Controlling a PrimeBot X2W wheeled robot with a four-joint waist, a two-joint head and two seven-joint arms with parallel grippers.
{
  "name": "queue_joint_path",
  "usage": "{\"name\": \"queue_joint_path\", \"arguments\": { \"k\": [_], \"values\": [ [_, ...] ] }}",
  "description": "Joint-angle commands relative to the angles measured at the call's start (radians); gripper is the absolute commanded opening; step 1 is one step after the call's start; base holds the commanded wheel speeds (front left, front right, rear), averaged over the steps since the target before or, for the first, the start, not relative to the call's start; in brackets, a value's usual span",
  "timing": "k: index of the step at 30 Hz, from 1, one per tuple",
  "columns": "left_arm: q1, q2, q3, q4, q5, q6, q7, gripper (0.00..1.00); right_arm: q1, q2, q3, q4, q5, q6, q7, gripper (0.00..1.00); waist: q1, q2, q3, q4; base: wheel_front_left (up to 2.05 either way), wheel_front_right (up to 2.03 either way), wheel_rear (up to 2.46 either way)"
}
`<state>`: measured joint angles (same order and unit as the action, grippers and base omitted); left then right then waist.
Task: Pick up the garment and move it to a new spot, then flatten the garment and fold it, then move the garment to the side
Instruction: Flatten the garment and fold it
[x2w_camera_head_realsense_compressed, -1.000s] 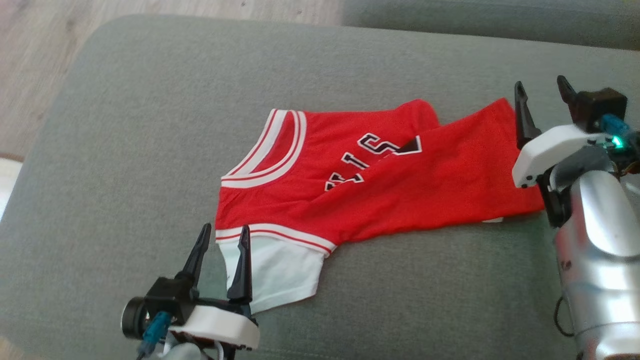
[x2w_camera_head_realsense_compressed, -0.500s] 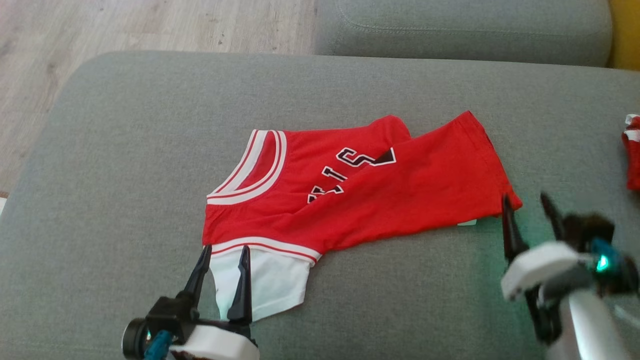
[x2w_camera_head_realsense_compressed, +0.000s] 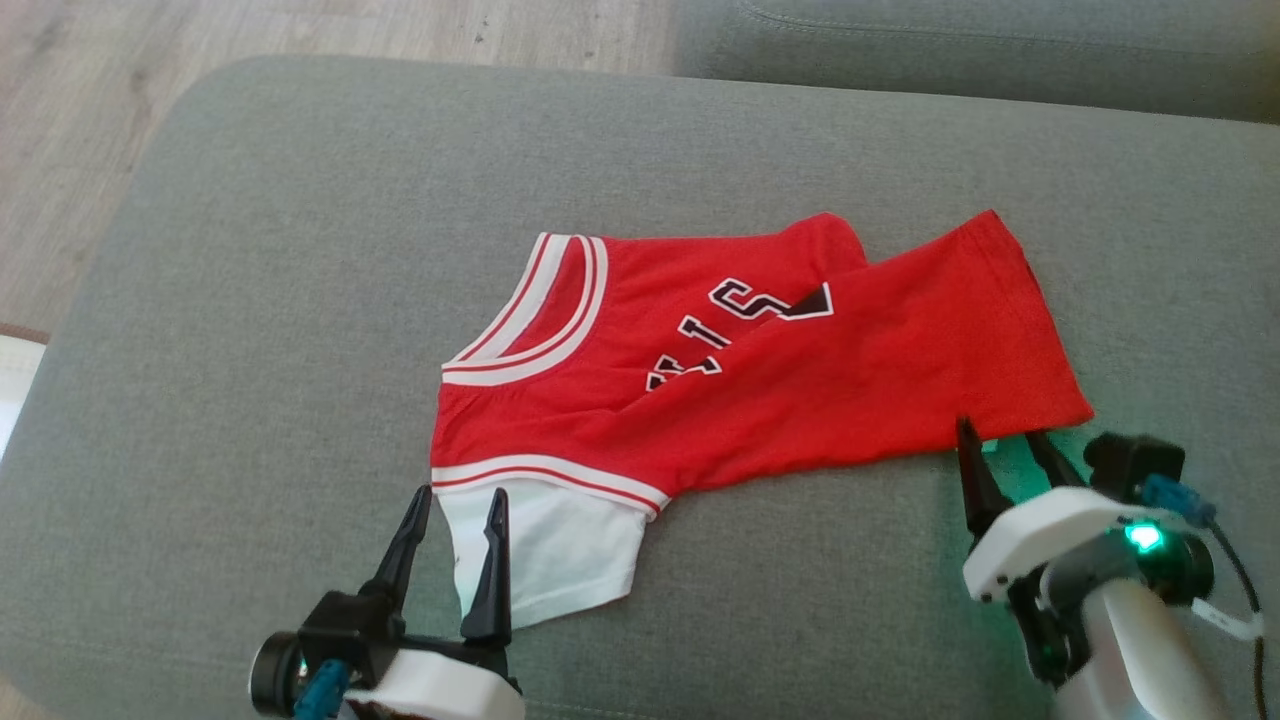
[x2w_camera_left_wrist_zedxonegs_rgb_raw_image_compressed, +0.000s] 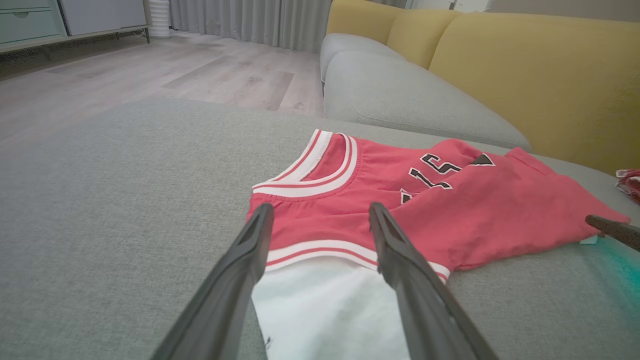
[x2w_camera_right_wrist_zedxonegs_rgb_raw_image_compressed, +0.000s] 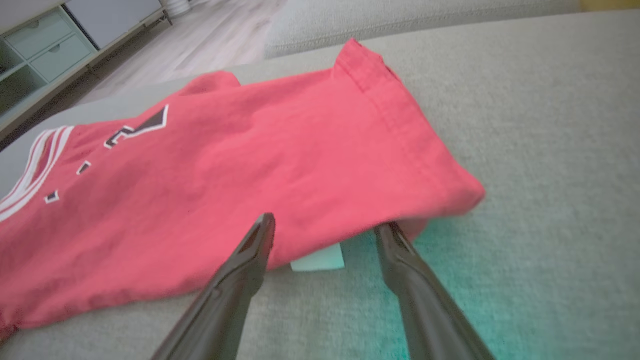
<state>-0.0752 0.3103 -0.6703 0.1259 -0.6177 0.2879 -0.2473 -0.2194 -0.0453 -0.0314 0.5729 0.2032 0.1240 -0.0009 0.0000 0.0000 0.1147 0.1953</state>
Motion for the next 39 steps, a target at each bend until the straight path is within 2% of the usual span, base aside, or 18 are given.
{"name": "queue_joint_path", "arguments": {
  "k": [1, 11, 12, 14, 15, 16, 23, 30, 36, 38, 39],
  "values": [
    [-0.038, 0.021, 0.033, -0.027, 0.000, 0.005, -0.002, 1.00, -0.046, -0.005, 0.030, -0.025, 0.005, 0.007, -0.018, 1.00, 0.0000, 0.0000, 0.000, 0.003, 0.00, 0.00, 0.00],
    [-0.033, 0.029, 0.032, -0.035, -0.002, 0.012, 0.001, 1.00, -0.124, -0.005, 0.031, 0.033, -0.001, 0.007, -0.036, 1.00, 0.0000, 0.0000, 0.002, -0.006, 0.00, 0.00, 0.00],
    [-0.034, 0.029, 0.031, -0.036, -0.002, 0.012, 0.001, 1.00, -0.134, -0.005, 0.030, 0.045, -0.004, 0.007, -0.035, 0.95, 0.0000, 0.0000, 0.003, -0.008, 0.00, 0.00, 0.00],
    [-0.036, 0.030, 0.029, -0.036, -0.002, 0.013, 0.003, 1.00, -0.154, -0.005, 0.027, 0.068, -0.009, 0.007, -0.038, 0.38, 0.0000, 0.0000, 0.004, -0.011, 0.00, 0.00, 0.00],
    [-0.037, 0.030, 0.029, -0.036, -0.002, 0.013, 0.003, 1.00, -0.162, -0.005, 0.024, 0.080, -0.011, 0.007, -0.042, 0.03, 0.0000, 0.0000, 0.004, -0.012, 0.00, 0.00, 0.00],
    [-0.037, 0.030, 0.028, -0.036, -0.002, 0.014, 0.003, 1.00, -0.170, -0.005, 0.020, 0.090, -0.017, 0.007, -0.049, 0.00, 0.0000, 0.0000, 0.004, -0.013, 0.00, 0.00, 0.00],
    [-0.032, 0.031, 0.028, -0.032, -0.007, 0.017, 0.003, 1.00, -0.166, -0.005, -0.004, 0.094, -0.037, 0.007, -0.105, 0.00, 0.0000, 0.0000, -0.015, -0.027, 0.00, 0.00, 0.00],
    [-0.013, 0.031, 0.032, -0.031, -0.017, 0.021, 0.001, 1.00, -0.033, -0.005, -0.065, -0.003, -0.013, 0.007, -0.115, 0.00, 0.0000, 0.0000, -0.044, -0.049, 0.00, 0.00, 0.00],
    [-0.008, 0.030, 0.035, -0.030, -0.021, 0.020, -0.001, 1.00, 0.054, -0.005, -0.073, -0.047, 0.006, 0.007, -0.100, 0.00, 0.0000, 0.0000, -0.052, -0.063, 0.00, 0.00, 0.00],
    [-0.007, 0.030, 0.036, -0.029, -0.022, 0.020, -0.002, 1.00, 0.073, -0.005, -0.070, -0.058, 0.015, 0.007, -0.101, 0.53, 0.0000, 0.0000, -0.054, -0.067, 0.00, 0.00, 0.00],
    [-0.006, 0.030, 0.036, -0.028, -0.023, 0.019, -0.002, 1.00, 0.082, -0.005, -0.071, -0.064, 0.013, 0.007, -0.103, 1.00, 0.0000, 0.0000, -0.056, -0.069, 0.00, 0.00, 0.00]
  ]
}}
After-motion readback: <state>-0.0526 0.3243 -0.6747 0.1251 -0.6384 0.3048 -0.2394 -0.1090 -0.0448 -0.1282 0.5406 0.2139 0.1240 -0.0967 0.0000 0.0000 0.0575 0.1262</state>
